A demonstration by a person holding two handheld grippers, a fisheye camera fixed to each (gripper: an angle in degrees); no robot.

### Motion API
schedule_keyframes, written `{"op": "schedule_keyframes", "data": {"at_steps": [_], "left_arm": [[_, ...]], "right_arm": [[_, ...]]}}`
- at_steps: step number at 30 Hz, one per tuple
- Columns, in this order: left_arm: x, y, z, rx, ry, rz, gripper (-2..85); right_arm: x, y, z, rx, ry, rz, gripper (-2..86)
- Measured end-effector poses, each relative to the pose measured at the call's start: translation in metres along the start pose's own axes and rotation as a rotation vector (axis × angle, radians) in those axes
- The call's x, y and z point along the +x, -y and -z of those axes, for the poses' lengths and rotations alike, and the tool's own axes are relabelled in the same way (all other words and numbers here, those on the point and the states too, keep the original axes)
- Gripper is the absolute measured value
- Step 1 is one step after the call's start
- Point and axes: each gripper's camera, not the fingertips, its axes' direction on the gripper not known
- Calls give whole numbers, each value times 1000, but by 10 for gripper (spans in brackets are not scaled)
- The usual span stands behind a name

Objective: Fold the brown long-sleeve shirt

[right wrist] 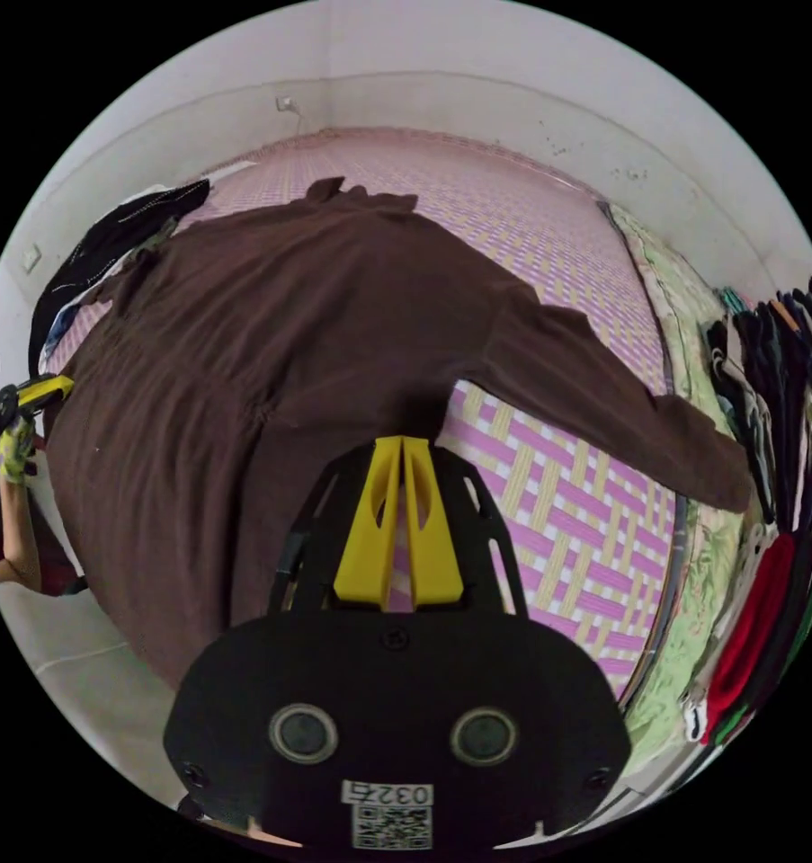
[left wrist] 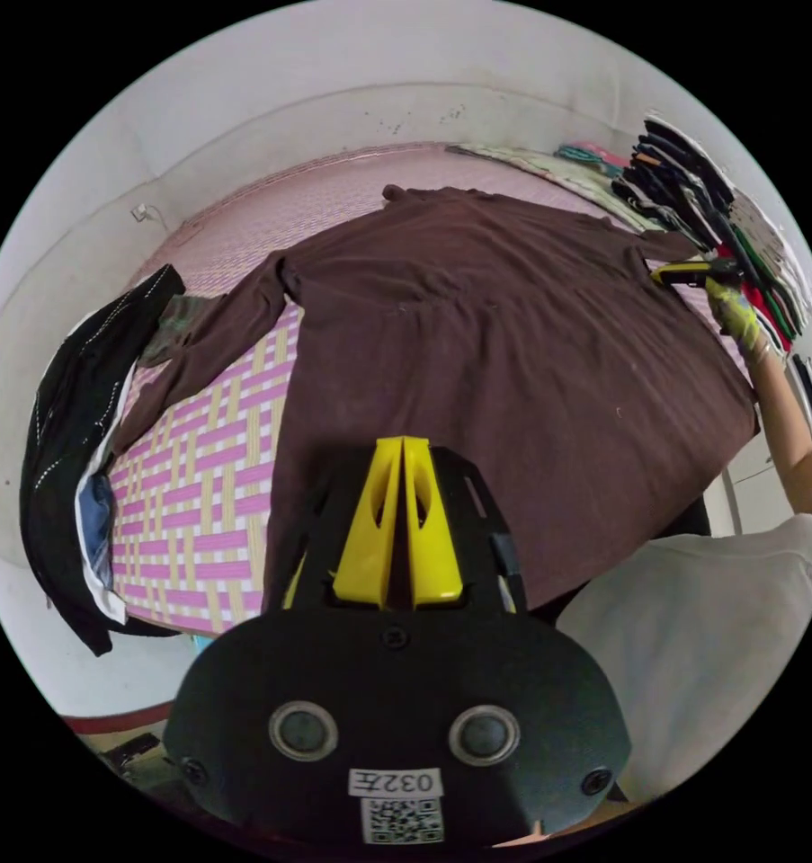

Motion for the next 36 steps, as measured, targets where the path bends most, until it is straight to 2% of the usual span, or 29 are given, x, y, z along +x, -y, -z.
{"op": "schedule_keyframes", "data": {"at_steps": [4,6,7,10,12,15,18,22,24,29,36], "left_arm": [[-28,-6,-2,-16,-30,8,-10],[-40,-10,0,-20,-43,25,-10],[-46,-13,5,2,-58,38,-10],[-47,-12,31,156,-195,-3,-9],[-39,5,46,252,-296,-50,-8],[7,72,56,321,-456,-212,-6],[99,153,55,316,-546,-440,11],[227,260,32,312,-692,-576,20],[279,301,17,277,-698,-597,25],[402,383,-21,259,-504,-629,45],[469,433,-53,267,-411,-660,61]], "right_arm": [[31,-31,29,18,154,-113,-10],[38,-61,60,111,186,-158,-10],[45,-92,87,216,233,-198,-10],[56,-176,139,477,306,-258,-10],[62,-213,156,556,264,-288,-10],[79,-246,174,603,244,-307,-10],[107,-265,186,697,352,-356,-10],[160,-288,182,808,494,-608,-10],[167,-293,189,827,470,-655,-10],[187,-302,208,846,513,-654,-10],[200,-306,230,859,499,-647,-10]]}}
